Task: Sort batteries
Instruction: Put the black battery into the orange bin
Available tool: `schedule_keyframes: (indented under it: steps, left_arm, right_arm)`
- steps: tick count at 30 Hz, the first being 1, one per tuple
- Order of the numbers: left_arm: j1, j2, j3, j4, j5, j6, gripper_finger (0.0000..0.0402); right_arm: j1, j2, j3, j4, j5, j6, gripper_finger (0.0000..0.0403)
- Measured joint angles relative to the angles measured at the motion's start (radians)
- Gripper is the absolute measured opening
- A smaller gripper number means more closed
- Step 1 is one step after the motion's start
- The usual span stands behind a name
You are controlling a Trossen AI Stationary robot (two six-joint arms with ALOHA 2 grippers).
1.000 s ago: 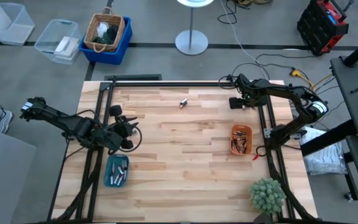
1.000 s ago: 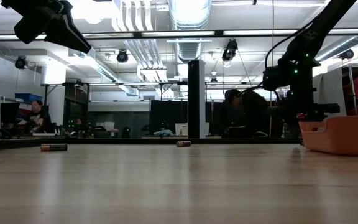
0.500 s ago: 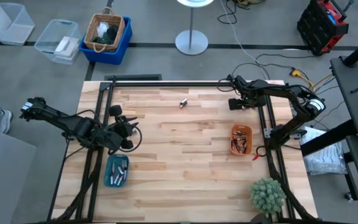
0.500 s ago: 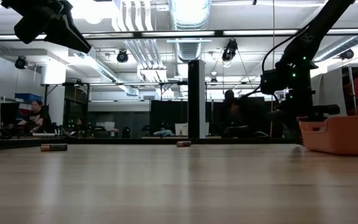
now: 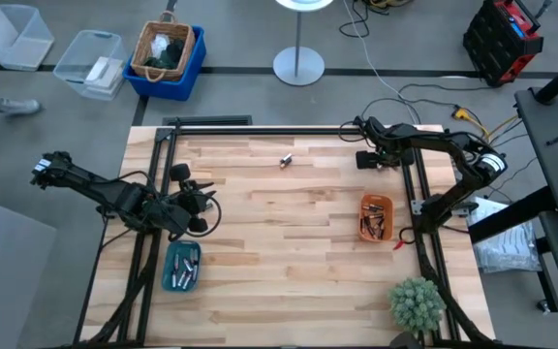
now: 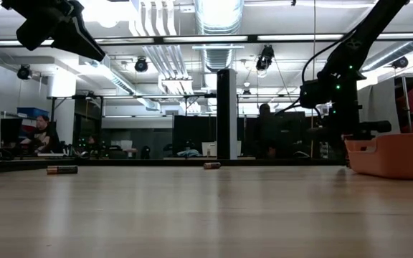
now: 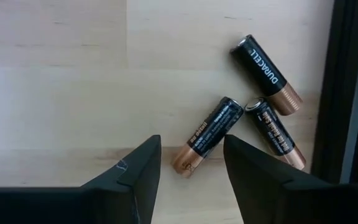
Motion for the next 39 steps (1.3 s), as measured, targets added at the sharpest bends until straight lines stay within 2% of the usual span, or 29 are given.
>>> schedule_keyframes:
  steps: [18, 25, 39]
  left_arm:
    - [0.0, 0.0, 0.0, 0.0, 0.0, 0.008, 0.0078]
    - [0.0, 0.0, 0.0, 0.0, 0.0, 0.008, 0.0078]
    - [0.0, 0.0, 0.0, 0.001, 0.0, 0.014, 0.0078]
  right_arm:
    - [0.0, 0.0, -0.001, -0.011, -0.046, -0.065, 0.0129]
    - [0.0, 0.0, 0.003, 0.01, -0.046, -0.013, 0.0106]
    - [0.0, -0.001, 0.001, -0.004, -0.045, -0.061, 0.004]
